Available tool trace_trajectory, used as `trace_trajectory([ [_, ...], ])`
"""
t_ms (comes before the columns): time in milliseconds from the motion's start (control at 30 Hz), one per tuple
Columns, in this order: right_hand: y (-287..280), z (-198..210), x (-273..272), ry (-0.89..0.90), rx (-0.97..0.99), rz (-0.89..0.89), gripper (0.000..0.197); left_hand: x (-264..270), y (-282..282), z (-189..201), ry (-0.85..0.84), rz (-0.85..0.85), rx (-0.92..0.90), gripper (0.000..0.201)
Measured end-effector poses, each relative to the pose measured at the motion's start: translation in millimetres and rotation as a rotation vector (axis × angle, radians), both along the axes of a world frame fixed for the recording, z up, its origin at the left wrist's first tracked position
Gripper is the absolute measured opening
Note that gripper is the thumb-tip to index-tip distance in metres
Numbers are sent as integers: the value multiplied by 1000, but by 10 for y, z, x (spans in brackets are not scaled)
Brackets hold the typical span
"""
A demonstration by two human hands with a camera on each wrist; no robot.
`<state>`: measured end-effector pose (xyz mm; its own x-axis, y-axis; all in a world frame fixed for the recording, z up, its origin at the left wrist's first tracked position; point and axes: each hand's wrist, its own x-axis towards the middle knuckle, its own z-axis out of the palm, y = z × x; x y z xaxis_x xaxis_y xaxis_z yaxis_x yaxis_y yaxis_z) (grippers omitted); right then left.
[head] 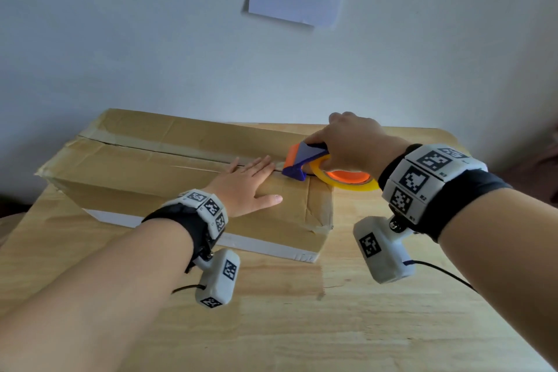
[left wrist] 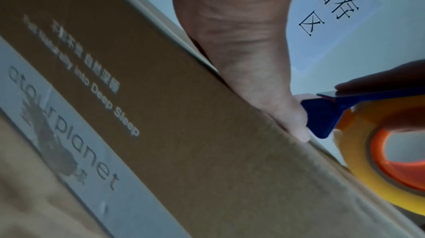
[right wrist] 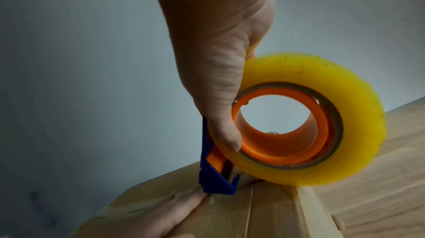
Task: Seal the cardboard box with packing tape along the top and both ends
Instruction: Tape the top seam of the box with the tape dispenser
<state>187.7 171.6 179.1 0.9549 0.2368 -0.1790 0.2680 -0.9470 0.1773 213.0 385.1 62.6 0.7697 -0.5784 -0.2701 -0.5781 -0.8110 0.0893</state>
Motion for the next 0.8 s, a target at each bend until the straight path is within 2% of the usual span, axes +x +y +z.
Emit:
trace_trajectory([
  [133, 436, -40, 118, -38, 14, 65, 38, 105, 403, 96, -8, 46, 90, 88],
  [233, 548, -32, 208, -32, 12, 56, 35, 110, 371, 90, -99, 102, 15, 84],
  [333, 481, -33, 245, -5, 33, 32, 44, 124, 261, 43, -113, 138, -12, 85],
  [467, 464, -57, 277, -15, 42, 29, 46, 191, 231, -3, -81, 88, -37, 85],
  [633, 407, -14, 253, -10, 54, 46, 40, 163, 249, -13, -84, 121, -43, 84],
  [800, 62, 195, 131, -4, -6, 26, 39, 172, 262, -32, -60, 126, 1, 82],
])
